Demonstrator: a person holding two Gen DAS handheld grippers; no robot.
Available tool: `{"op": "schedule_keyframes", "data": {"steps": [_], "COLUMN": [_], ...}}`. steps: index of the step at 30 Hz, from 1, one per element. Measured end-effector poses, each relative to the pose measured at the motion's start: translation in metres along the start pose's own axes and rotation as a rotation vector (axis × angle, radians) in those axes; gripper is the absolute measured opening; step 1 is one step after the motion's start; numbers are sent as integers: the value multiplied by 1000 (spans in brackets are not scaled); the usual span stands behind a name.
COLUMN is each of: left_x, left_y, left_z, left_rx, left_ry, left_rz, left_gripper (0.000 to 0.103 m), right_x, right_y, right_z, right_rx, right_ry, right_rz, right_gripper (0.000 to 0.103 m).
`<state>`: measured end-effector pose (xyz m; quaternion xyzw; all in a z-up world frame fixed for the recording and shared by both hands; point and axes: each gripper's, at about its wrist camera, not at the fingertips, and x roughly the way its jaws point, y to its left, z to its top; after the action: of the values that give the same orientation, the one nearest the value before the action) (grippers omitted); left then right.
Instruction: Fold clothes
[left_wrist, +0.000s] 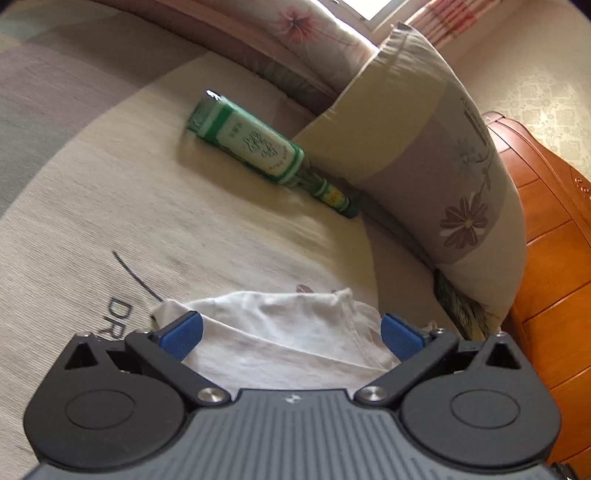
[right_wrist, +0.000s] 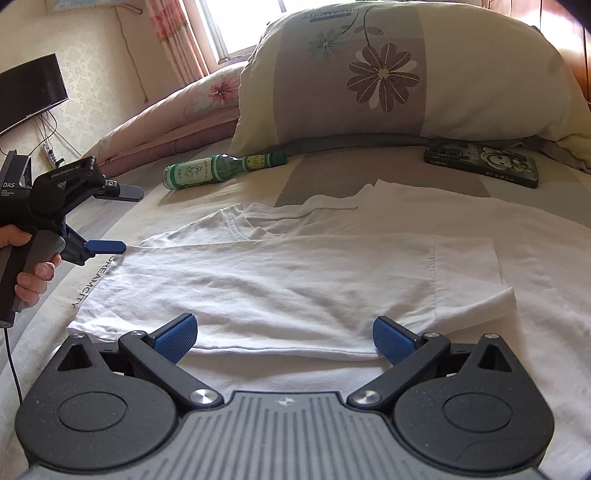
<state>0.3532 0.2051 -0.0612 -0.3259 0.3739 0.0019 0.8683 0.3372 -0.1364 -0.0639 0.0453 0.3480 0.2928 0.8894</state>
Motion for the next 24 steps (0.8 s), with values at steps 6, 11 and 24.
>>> {"op": "schedule_keyframes", "data": {"steps": [6, 11, 24], "left_x": [7, -14, -85], "left_y": [-1, -31, -49], "left_z": [8, -7, -60], "left_rx": [11, 111, 148], "left_ry": [-25, 3, 65], "left_rz": [113, 61, 158], "left_gripper": [102, 102, 102], "right_x": [-1, -3, -13], "right_y": [-1, -3, -4], "right_z": [1, 2, 8], "right_rx": [4, 25, 45], "right_ry": [0, -4, -27], "right_rz": [2, 8, 33], "right_gripper": [103, 103, 103]}}
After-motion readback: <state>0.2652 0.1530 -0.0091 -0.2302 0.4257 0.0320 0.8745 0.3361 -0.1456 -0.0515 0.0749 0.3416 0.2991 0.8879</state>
